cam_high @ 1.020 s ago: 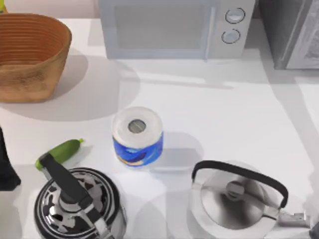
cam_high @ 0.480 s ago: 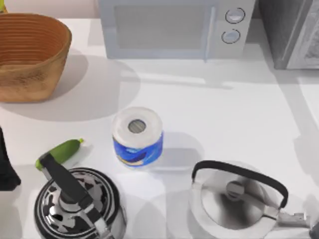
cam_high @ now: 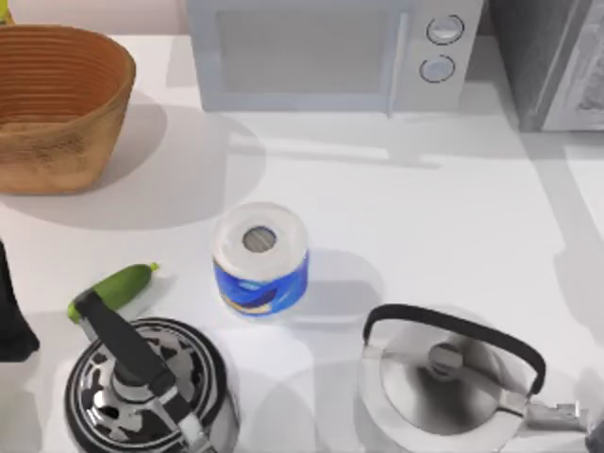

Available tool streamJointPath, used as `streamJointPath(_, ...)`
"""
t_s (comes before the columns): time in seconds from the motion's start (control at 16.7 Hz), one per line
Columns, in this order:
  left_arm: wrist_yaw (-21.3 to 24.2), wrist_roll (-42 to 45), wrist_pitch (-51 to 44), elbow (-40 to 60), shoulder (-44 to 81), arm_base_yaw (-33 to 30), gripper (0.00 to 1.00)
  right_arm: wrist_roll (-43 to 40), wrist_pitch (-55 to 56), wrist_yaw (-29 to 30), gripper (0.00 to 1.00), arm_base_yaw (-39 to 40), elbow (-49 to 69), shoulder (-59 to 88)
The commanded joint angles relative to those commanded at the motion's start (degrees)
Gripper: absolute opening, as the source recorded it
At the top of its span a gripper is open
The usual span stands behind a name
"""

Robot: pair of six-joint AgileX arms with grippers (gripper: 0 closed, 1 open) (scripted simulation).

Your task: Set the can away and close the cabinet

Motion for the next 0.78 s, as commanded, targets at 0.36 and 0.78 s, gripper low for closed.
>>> streamJointPath(0.36, 0.0, 0.0, 0.0, 0.0, 0.0, 0.0, 1.0, 0.0, 0.0, 0.0, 0.53, 0.0, 0.0, 0.0)
streamJointPath(0.78, 0.0, 0.0, 0.0, 0.0, 0.0, 0.0, 1.0, 0.0, 0.0, 0.0, 1.0, 0.0, 0.0, 0.0)
